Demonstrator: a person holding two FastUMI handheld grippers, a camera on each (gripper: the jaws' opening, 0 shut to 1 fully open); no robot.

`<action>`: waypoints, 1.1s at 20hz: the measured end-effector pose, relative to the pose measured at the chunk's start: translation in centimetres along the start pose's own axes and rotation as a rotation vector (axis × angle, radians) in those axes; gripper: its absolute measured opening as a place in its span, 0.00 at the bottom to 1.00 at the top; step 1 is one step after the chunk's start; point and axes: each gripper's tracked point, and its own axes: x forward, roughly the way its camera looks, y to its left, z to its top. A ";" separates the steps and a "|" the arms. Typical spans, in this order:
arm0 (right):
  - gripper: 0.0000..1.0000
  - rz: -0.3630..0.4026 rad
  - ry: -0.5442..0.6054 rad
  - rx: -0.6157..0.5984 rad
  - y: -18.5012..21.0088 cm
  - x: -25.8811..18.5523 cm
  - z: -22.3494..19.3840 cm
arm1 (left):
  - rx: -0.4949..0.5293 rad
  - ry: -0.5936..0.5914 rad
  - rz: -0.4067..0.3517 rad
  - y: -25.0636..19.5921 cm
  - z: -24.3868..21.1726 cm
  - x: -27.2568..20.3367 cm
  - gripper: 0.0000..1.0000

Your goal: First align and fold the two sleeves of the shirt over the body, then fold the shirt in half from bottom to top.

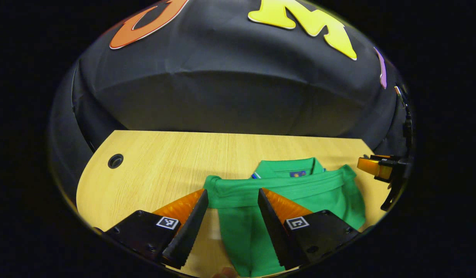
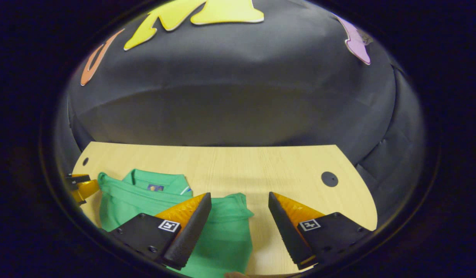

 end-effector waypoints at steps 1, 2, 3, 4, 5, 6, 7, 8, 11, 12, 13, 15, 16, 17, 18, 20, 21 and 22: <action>0.96 0.018 -0.023 0.004 0.3 -1.7 0.8 | -0.012 -0.017 0.006 -0.4 0.6 -1.3 0.87; 0.96 0.028 -0.045 0.006 0.4 -3.5 1.4 | -0.016 -0.039 0.026 -0.2 1.3 -2.9 0.88; 0.96 0.041 -0.067 0.004 0.5 -5.7 2.1 | -0.014 -0.064 0.042 -0.3 2.3 -4.6 0.87; 0.96 0.056 -0.082 -0.004 0.7 -7.8 2.5 | -0.020 -0.093 0.059 -0.6 3.2 -6.5 0.87; 0.95 0.069 -0.106 -0.017 0.6 -10.2 3.0 | -0.029 -0.118 0.067 -0.9 4.1 -8.4 0.88; 0.95 0.078 -0.122 -0.032 0.5 -12.0 3.1 | -0.039 -0.138 0.074 -1.4 4.7 -10.4 0.88; 0.95 0.085 -0.139 -0.047 0.2 -14.1 3.3 | -0.042 -0.161 0.084 -1.6 5.1 -12.1 0.88; 0.96 0.094 -0.153 -0.060 0.0 -15.9 3.3 | -0.040 -0.177 0.098 -1.9 5.4 -14.1 0.88; 0.93 0.113 -0.210 -0.089 -0.9 -21.2 4.1 | -0.021 -0.195 0.150 -2.5 4.9 -19.0 0.88; 0.93 0.111 -0.223 -0.096 -1.4 -22.7 4.2 | -0.018 -0.209 0.180 -2.4 5.1 -21.0 0.89; 0.92 0.123 -0.239 -0.095 -1.6 -24.5 4.4 | -0.019 -0.229 0.192 -2.7 5.5 -23.1 0.89; 0.95 0.125 -0.274 -0.088 -2.0 -27.7 5.0 | -0.008 -0.274 0.193 -3.8 6.2 -26.9 0.90; 0.92 0.124 -0.294 -0.088 -2.5 -29.2 5.3 | 0.005 -0.293 0.187 -4.4 6.3 -28.6 0.90; 0.95 0.119 -0.316 -0.088 -2.6 -30.9 5.7 | 0.024 -0.309 0.182 -5.0 6.5 -30.2 0.90; 0.95 0.109 -0.337 -0.087 -2.9 -32.5 5.9 | 0.037 -0.337 0.182 -5.3 6.9 -31.8 0.90; 0.95 0.084 -0.363 -0.081 -3.3 -35.8 6.1 | 0.048 -0.360 0.163 -6.0 7.2 -34.7 0.91; 0.95 0.091 -0.377 -0.072 -2.9 -37.7 6.2 | 0.045 -0.371 0.151 -6.1 7.1 -36.1 0.92; 0.95 0.098 -0.398 -0.063 -2.4 -39.5 6.5 | 0.046 -0.385 0.142 -6.4 7.2 -37.4 0.92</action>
